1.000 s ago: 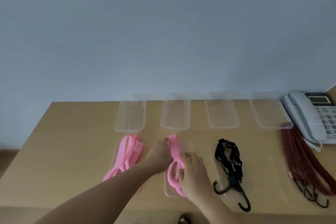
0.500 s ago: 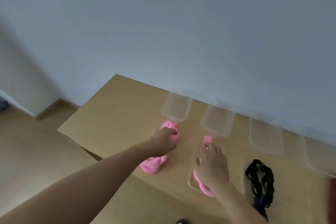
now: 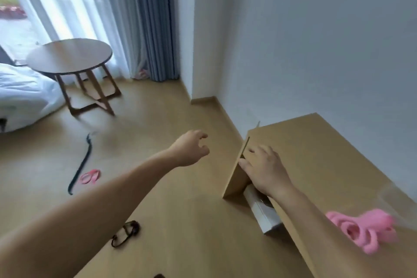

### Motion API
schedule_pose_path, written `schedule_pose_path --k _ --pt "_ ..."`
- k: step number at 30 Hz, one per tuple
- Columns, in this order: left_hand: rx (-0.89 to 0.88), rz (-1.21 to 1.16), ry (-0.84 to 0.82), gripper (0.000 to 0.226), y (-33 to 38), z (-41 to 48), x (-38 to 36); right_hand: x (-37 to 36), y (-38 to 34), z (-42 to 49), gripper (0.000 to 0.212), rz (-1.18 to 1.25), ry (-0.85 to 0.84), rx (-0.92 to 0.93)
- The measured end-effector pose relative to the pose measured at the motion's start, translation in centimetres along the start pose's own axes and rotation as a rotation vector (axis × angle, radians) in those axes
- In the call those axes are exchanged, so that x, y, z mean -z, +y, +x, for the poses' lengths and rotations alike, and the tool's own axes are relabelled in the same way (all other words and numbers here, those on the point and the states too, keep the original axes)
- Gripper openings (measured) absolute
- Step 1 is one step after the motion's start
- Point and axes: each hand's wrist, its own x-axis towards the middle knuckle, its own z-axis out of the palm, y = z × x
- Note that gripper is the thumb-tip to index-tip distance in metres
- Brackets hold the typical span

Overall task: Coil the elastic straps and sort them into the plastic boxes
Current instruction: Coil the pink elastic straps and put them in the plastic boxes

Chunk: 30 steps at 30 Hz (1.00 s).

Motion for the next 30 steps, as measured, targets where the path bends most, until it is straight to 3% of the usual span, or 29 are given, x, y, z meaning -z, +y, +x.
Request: schedule_pose_path --k 7,16,24,30 --pt "0.229 -0.152 0.28 0.049 -14.1 -8.3 9.7 -5.4 -17.5 1.6 0.053 0.034 -0.125 0.338" --pt "0.457 -0.404 0.528 0.047 -25.0 -16.2 12.8 -11.4 -28.5 3.7 0.049 -0.047 -0.34 0.625" --pt "0.671 -0.476 0.51 0.045 -33.4 -13.4 13.6 -20.8 -34.7 12.1 0.048 -0.017 -0.54 0.729" --pt "0.92 -0.593 0.433 0.041 -40.8 -5.7 14.6 -30.7 -38.2 22.2 0.046 -0.074 -0.771 0.679"
